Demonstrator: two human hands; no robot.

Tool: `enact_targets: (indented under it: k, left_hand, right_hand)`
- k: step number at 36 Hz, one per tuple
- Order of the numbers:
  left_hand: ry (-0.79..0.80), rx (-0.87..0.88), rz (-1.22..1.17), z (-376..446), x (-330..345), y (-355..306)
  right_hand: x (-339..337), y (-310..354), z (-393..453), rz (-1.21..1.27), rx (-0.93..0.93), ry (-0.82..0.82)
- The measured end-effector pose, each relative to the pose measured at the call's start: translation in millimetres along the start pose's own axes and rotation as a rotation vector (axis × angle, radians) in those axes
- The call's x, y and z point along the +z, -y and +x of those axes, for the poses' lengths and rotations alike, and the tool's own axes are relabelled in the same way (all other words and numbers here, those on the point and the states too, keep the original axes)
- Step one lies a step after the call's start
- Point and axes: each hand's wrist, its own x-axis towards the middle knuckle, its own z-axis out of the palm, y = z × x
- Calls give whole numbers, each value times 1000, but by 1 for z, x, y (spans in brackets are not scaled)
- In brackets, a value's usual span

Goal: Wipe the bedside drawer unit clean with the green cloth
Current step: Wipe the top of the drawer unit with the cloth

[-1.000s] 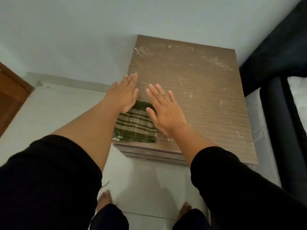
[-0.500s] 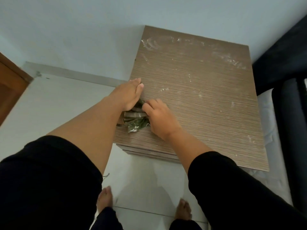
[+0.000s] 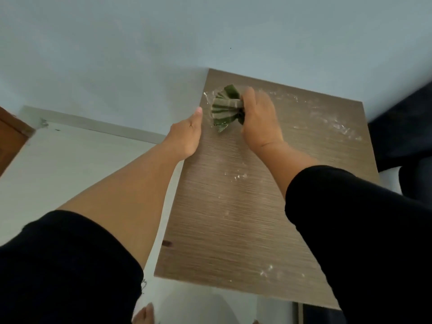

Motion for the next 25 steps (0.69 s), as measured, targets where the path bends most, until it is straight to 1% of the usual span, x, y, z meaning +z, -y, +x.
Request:
enact_targets:
  k: [5, 12, 17, 19, 21, 25]
  left_hand:
    - [1, -57, -160, 45, -5, -11]
    - [62, -137, -498, 92, -17, -17]
    - [112, -101, -738, 111, -15, -25]
    - [151, -94, -790, 114, -15, -26]
    - [179, -99, -798, 117, -17, -26]
    - [253, -123, -908, 122, -17, -21]
  right_hand:
    - [19, -9, 45, -9, 48, -18]
    - [44, -23, 90, -67, 4, -40]
    - [51, -25, 123, -102, -11, -44]
    - [55, -26, 134, -115, -19, -18]
    - [62, -27, 144, -108, 2, 44]
    - [75, -28, 151, 8, 101, 135]
